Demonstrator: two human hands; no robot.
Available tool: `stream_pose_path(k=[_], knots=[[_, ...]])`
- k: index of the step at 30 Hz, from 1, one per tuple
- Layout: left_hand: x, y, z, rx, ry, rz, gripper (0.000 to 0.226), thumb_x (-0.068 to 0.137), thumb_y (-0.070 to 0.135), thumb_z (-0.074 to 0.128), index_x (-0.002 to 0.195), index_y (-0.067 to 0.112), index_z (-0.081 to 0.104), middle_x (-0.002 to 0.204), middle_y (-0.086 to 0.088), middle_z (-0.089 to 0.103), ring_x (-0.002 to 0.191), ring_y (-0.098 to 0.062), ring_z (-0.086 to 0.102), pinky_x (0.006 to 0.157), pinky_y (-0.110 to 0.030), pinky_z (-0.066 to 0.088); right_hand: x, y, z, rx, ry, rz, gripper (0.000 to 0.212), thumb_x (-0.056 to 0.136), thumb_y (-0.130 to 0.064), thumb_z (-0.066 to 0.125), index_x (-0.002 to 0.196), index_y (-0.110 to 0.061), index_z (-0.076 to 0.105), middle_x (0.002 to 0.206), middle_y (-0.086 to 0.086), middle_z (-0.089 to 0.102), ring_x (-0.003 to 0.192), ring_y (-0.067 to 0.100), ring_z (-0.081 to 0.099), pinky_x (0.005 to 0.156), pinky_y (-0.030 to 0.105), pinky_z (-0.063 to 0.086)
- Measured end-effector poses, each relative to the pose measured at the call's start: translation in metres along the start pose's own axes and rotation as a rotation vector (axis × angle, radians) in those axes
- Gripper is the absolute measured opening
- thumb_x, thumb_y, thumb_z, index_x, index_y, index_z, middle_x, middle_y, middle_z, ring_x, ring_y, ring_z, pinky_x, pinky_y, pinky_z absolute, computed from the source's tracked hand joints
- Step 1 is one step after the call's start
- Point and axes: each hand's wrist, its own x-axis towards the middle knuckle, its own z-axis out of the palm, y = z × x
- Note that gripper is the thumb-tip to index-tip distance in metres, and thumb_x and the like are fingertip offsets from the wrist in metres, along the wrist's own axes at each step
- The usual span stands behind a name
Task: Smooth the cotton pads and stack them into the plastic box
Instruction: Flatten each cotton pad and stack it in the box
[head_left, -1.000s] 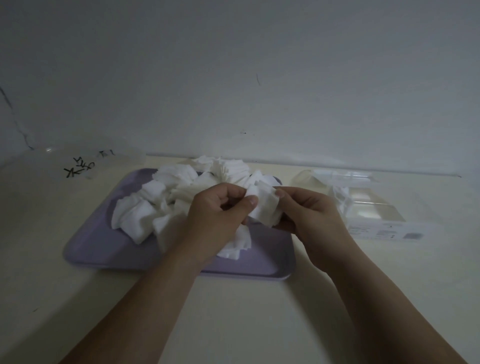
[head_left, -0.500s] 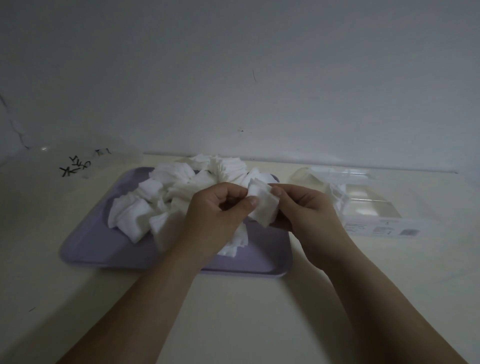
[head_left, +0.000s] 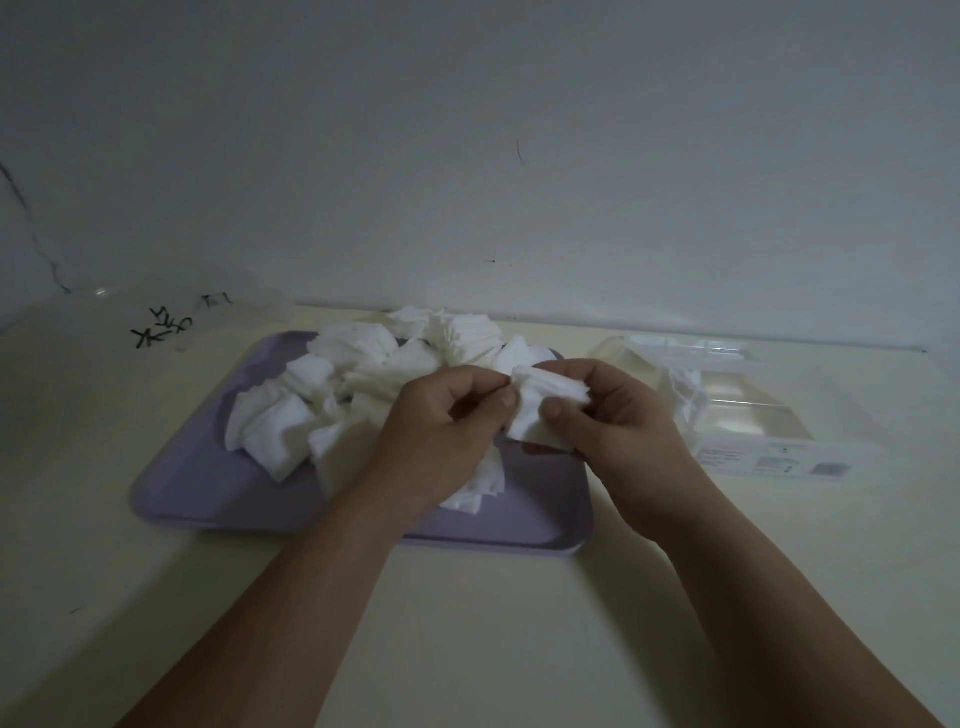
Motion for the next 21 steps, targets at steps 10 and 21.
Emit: stream_pose_path(k=[10,21], knots=[[-0.0036,0.0042,0.0026,-0.06,0.015,-0.05,0.014,0.099,0.009,0.065,0.088,0.008,0.074,0.07,-0.002,0.072,0.061,-0.013,0.065,0.061,-0.024,0.054,0.0001,0.0037,0.0036,-0.207,0.061,-0.14,0.034,0.093,-0.002,0.073,0.106,-0.032,0.081,0.104,-0.005,0.08,0.103,0.013,0.072,0.093,0.039,0.056],[-0.004,0.006,-0.0023,-0.018,-0.082,-0.072,0.004,0.094,0.011,0.075,0.097,0.01,0.073,0.082,-0.006,0.077,0.062,-0.008,0.064,0.06,-0.026,0.051,0.0021,0.0021,0.0061,-0.159,0.142,-0.029,0.049,0.08,-0.014,0.089,0.124,-0.022,0.068,0.106,0.014,0.076,0.089,0.024,0.076,0.072,0.038,0.064]])
